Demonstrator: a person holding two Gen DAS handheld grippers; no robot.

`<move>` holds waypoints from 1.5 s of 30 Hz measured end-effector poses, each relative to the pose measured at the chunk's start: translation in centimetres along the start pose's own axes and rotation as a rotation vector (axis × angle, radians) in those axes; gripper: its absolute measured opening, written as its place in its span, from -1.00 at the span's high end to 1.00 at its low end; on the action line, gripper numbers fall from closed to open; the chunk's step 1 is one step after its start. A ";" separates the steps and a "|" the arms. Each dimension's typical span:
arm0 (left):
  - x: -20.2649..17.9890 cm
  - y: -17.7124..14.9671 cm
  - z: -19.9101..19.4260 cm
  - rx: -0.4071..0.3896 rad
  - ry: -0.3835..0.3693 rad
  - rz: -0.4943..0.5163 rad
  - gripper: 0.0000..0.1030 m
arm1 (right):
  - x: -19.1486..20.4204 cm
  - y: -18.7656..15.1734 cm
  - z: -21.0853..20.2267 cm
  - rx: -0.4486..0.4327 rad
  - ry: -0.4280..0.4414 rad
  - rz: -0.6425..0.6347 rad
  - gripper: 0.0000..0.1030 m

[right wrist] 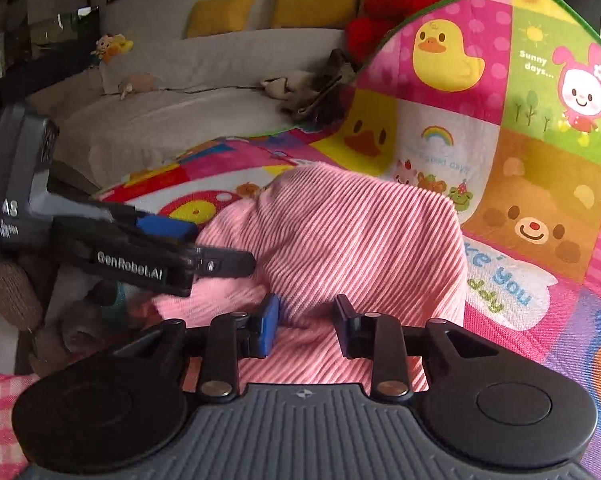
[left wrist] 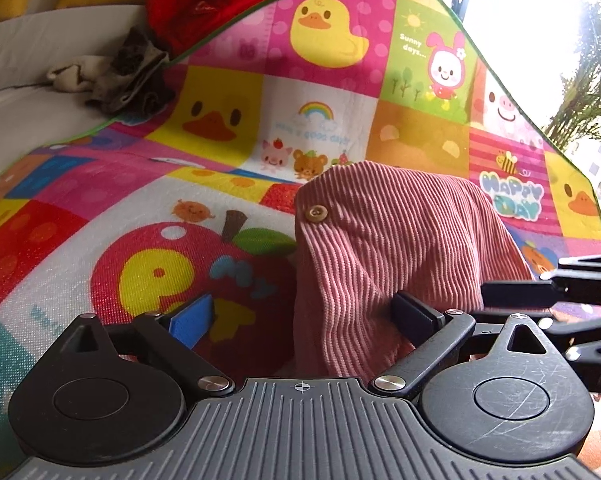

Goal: Fold clothes

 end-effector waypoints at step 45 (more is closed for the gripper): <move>-2.2 -0.3 -3.8 0.069 -0.141 -0.083 -0.93 | -8.1 -6.2 -1.9 0.017 -0.044 0.428 0.14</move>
Point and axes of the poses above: each gripper's, at about its wrist camera, not at the fingertips, and z roughly the way its jaws point, x to its left, y to its top, the point moved 4 cm from there along z, roughly the way its jaws point, and after that the axes turned 7 degrees about -y, right-handed, at the moved point
